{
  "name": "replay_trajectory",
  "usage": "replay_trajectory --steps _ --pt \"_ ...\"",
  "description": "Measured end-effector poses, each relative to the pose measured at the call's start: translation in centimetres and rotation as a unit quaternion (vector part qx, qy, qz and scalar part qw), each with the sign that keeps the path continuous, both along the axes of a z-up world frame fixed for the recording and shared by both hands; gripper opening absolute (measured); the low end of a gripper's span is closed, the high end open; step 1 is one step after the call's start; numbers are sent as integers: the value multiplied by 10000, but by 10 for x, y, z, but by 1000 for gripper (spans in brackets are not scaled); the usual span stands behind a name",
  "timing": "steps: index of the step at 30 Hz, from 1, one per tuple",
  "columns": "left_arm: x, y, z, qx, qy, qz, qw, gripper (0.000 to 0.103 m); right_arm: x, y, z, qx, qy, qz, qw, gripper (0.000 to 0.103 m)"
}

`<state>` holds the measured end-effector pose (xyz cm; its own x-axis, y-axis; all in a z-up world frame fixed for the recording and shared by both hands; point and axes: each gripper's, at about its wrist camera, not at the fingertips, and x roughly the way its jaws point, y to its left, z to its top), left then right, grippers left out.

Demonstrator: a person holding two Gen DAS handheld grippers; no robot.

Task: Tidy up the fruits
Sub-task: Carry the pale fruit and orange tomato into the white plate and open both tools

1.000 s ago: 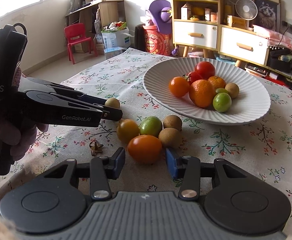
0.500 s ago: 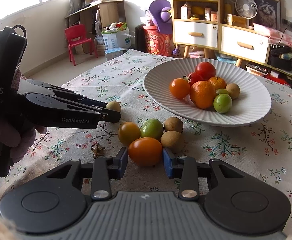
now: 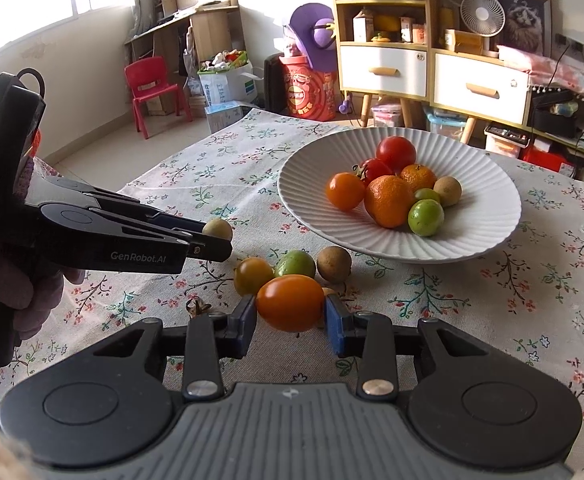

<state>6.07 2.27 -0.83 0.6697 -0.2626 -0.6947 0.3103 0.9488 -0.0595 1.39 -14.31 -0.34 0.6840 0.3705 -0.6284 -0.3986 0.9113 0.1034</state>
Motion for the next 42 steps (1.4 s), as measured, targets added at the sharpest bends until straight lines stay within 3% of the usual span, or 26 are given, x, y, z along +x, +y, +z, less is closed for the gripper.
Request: replay_trajectory --steps 17,23,42 --pt "0 -37 31 -426 -110 -331 9985 19 22 -48 26 291 -266 -725 9966 33" --pt "10 -60 34 -452 -135 -448 9979 19 43 -65 24 157 -321 -926 9951 33" --pt "43 -93 12 -124 -37 -386 9992 20 84 -71 14 -418 -327 -310 9981 33"
